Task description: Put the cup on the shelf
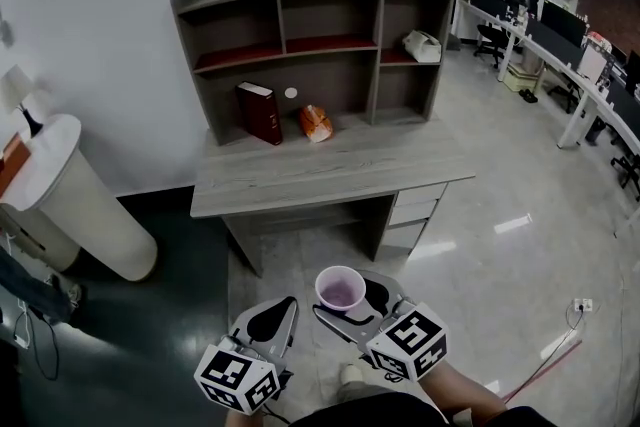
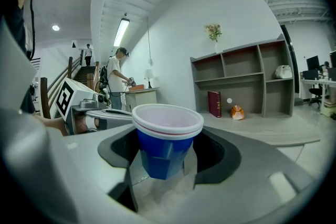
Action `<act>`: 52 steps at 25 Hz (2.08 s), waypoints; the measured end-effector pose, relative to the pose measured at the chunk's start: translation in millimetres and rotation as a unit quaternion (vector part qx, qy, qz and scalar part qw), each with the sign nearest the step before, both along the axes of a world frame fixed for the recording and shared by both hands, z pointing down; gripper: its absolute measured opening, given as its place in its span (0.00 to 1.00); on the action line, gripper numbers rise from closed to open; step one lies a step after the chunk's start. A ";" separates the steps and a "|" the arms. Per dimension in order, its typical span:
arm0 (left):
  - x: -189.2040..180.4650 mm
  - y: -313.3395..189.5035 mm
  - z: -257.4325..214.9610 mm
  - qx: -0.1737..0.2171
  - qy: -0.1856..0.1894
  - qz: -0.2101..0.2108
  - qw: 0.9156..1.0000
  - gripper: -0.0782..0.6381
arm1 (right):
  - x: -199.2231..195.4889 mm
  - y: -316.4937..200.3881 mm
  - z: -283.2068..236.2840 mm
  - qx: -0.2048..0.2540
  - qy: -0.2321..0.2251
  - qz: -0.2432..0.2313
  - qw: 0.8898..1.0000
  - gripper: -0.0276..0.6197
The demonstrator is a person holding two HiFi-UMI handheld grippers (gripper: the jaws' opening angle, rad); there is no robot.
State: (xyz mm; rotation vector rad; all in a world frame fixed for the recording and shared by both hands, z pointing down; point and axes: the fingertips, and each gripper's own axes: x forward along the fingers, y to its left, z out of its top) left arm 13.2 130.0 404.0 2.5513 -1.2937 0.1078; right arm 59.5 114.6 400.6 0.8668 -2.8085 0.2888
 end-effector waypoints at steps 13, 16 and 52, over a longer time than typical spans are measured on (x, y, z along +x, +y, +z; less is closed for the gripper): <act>22.6 -75.4 -3.7 0.003 -0.028 -0.016 0.999 0.10 | 16.9 -79.5 -2.4 0.004 -0.004 -0.019 1.000 0.52; 20.7 -83.4 -3.5 0.002 -0.029 -0.024 0.999 0.10 | 16.0 -88.5 -2.9 0.006 -0.004 -0.024 1.000 0.52; -67.2 -271.1 -13.4 -0.001 -0.038 0.004 0.999 0.10 | -74.4 -269.8 -17.5 0.000 0.022 0.004 1.000 0.52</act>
